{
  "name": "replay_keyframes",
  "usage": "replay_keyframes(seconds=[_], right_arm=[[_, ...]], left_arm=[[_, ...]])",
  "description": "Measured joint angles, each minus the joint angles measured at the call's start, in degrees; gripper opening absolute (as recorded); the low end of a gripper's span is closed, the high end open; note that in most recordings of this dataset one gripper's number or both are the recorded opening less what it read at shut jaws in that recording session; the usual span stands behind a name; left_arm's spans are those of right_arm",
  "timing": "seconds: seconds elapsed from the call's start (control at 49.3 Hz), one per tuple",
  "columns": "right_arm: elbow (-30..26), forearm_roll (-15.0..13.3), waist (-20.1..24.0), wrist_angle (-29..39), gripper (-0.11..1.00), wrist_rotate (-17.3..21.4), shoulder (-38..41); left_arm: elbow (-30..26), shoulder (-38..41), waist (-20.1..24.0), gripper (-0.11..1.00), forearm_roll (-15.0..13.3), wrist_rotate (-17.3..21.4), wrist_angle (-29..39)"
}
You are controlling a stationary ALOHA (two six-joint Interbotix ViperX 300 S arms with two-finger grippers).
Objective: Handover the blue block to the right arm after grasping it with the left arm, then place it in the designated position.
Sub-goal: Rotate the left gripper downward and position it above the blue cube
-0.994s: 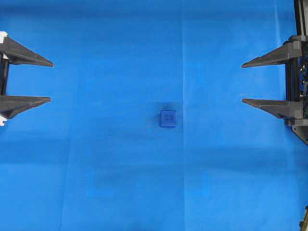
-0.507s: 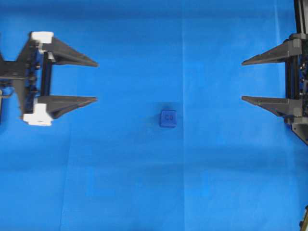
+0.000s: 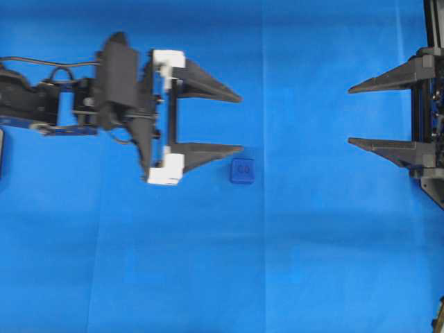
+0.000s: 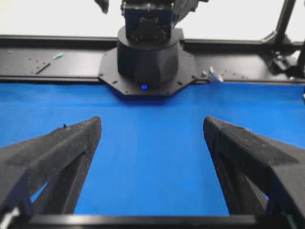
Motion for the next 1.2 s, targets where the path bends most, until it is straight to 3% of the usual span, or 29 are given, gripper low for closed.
replay_keyframes(seconds=[0.223,0.466,0.568,0.771,1.014,1.197], right_arm=[[0.0,0.0,-0.18,0.0,0.95,0.0,0.0],[0.0,0.0,-0.26,-0.09,0.95,0.0,0.0],[0.0,0.0,-0.26,0.0,0.95,0.0,0.0],[0.0,0.0,-0.26,0.0,0.95,-0.09,0.18],[0.0,0.0,-0.35,0.0,0.95,0.0,0.79],[0.0,0.0,-0.35,0.0,0.95,0.0,1.14]], left_arm=[[-6.33,4.13,-0.53,0.92,0.0,0.09,3.78],[-6.86,4.57,-0.44,0.92,0.0,-0.44,5.71],[-7.82,4.75,-0.44,0.92,0.0,-1.93,9.76],[-13.62,7.03,-0.53,0.92,0.0,-2.55,23.29],[-23.82,12.48,-1.05,0.92,0.09,-2.29,45.0],[-31.9,16.17,-1.67,0.92,0.53,1.05,59.77]])
